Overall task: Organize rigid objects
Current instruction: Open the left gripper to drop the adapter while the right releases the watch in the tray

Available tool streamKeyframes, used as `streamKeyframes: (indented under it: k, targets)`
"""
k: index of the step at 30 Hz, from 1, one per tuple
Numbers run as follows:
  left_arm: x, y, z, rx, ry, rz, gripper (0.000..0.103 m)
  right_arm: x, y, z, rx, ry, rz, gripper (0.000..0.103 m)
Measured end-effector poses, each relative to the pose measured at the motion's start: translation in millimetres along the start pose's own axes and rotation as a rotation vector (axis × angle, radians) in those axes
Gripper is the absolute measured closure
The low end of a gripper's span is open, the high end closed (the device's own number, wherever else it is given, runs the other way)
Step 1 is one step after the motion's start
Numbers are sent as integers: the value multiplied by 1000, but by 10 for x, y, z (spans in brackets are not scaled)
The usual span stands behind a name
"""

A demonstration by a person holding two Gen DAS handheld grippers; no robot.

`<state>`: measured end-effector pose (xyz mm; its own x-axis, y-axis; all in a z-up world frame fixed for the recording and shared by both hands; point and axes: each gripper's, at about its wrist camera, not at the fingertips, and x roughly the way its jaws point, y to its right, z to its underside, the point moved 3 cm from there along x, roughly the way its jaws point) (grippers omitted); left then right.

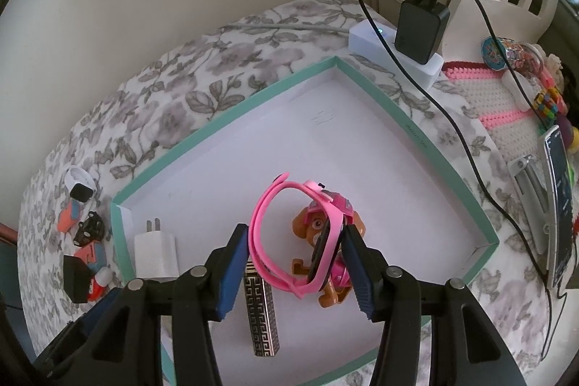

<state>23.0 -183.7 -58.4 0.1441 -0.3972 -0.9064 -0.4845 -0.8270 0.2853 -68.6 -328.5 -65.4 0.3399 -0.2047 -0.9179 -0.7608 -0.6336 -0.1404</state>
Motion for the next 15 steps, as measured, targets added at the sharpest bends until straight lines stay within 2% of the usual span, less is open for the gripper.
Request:
streamKeyframes:
  k: [4, 7, 10, 12, 15]
  targets:
    - [-45, -33, -20, -11, 13, -3, 40, 7, -9, -9, -10, -5, 6, 45]
    - [-73, -65, -35, -20, 19, -8, 40, 6, -11, -18, -13, -5, 11, 36]
    - [-92, -105, -43, -29, 25, -16, 40, 8, -13, -25, -17, -3, 10, 35]
    - [-107, -150, -54, -41, 30, -22, 40, 12, -13, -20, -20, -4, 18, 31]
    - [-137, -225, -71, -54, 45, -38, 33, 26, -17, -22, -27, -9, 28, 28]
